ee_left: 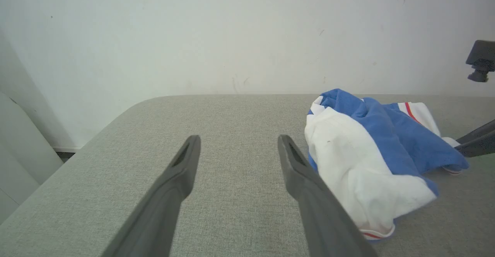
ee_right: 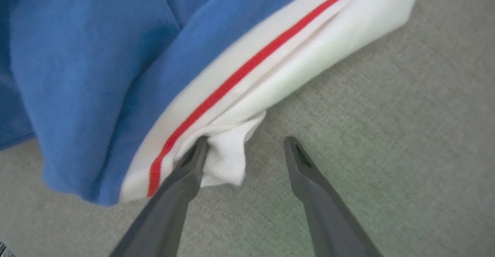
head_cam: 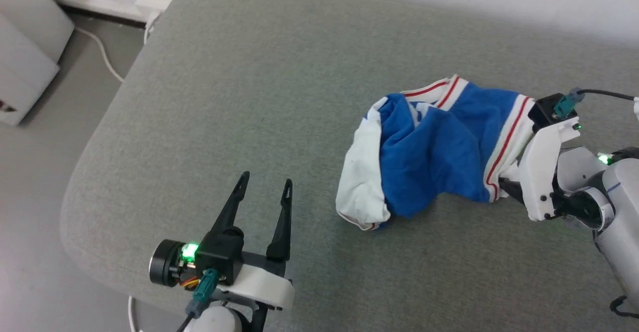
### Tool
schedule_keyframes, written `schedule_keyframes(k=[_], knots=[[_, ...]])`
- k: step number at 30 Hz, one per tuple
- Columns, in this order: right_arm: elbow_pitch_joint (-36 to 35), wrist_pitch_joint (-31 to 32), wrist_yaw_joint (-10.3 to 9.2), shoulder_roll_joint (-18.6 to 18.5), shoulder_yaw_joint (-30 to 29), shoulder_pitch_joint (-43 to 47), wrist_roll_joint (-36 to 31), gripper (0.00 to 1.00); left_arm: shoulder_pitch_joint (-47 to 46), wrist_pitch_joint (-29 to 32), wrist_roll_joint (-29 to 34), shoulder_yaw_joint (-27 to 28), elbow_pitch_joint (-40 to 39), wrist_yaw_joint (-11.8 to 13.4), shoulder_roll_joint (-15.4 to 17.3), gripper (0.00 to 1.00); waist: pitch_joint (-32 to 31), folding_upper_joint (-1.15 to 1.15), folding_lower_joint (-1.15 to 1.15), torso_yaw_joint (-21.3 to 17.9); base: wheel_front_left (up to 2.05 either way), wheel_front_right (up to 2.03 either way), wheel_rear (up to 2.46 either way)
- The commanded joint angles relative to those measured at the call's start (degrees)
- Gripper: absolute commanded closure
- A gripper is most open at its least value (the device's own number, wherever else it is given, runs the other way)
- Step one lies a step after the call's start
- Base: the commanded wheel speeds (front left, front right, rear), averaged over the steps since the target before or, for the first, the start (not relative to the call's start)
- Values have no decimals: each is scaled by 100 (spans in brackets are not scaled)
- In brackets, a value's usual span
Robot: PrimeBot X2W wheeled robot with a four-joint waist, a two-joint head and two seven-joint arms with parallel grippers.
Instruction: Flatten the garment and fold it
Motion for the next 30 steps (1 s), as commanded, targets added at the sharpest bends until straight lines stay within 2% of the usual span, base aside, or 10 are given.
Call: schedule_keyframes(k=[1,4,5,6,12,18,23,30], knots=[[44,38,-4,5,135,-17,46,0,-61,-27,-5,8,-15,17,-24,0,280,0,-1,292,0,0,0],[80,-70,-4,-59,376,50,47,0,-55,-27,-4,21,-6,14,-41,0,289,0,-1,308,0,0,0],[108,-118,-4,-66,432,68,57,55,-49,-27,0,33,1,16,-44,0,273,0,-1,296,0,0,0],[129,-173,-4,-71,484,75,66,100,-41,-27,5,50,12,18,-47,0,252,0,-1,276,0,0,0],[244,-749,-4,-203,650,16,-69,100,5,-27,59,144,89,-53,-42,0,-34,0,-1,14,0,0,0],[285,-1178,-4,-471,417,163,-296,100,144,-27,79,271,153,-140,24,0,-478,0,-1,-458,0,0,0],[238,-1313,-4,-686,-221,531,-541,100,256,-27,96,341,174,-192,56,0,-738,0,-1,-830,0,0,0],[-147,-1025,-4,-816,-1207,1344,-1200,100,278,-27,97,395,175,-236,41,0,-781,0,-1,-1102,0,0,0]])
